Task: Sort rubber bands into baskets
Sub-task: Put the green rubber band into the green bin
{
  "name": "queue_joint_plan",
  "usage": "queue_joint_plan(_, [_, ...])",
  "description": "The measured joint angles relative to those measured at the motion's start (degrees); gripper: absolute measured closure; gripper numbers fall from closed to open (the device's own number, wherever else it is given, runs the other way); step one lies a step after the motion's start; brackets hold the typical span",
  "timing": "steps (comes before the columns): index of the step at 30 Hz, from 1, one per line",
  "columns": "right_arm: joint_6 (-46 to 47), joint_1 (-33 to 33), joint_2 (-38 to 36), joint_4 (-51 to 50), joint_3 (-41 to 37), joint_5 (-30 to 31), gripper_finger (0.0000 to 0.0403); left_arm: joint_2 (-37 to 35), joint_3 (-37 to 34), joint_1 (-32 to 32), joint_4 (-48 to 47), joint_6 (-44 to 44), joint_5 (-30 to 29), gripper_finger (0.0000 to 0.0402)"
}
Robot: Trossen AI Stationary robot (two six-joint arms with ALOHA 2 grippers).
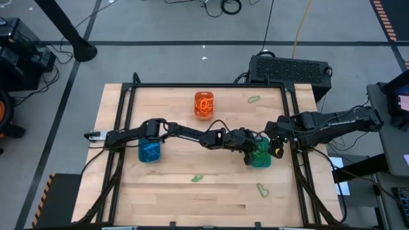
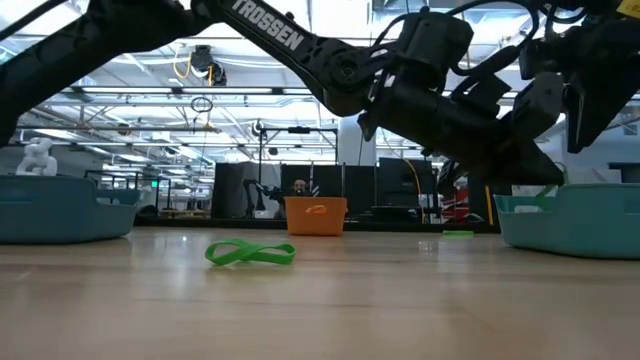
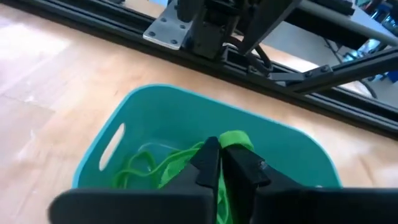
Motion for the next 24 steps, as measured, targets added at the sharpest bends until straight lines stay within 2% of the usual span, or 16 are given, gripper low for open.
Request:
queue_joint_plan(9, [-0.21,0.00,0.00,0.41,0.00,0.01,0.0236,-0.04,0.00,0.00,-3.02,1.07,-0.53,0.0308])
queue_joint_plan(11, [-0.21,0.00,0.00,0.42,0.00,0.01,0.0236,-0.04,0.00,0.00,-3.33,1.06,0.97,0.0293])
queue_joint_plan(17, [-0.22,0.00,0.00,0.42,0.00,0.01,0.0236,-1.47,0.08,0.24,-6.60,1.74,2.99,0.0277])
queue_joint_plan(20, [-0.22,-0.01,-0.01,0.48,-0.02,-0.02,0.0236,-4.38,0.81,0.26,-15.05,3.66,3.20,0.0277])
queue_joint_plan(24, [-0.23,0.00,-0.02,0.80,-0.07,-0.05,0.0236,-8.48,0.81,0.14,-32.47,4.98,4.05,0.0277])
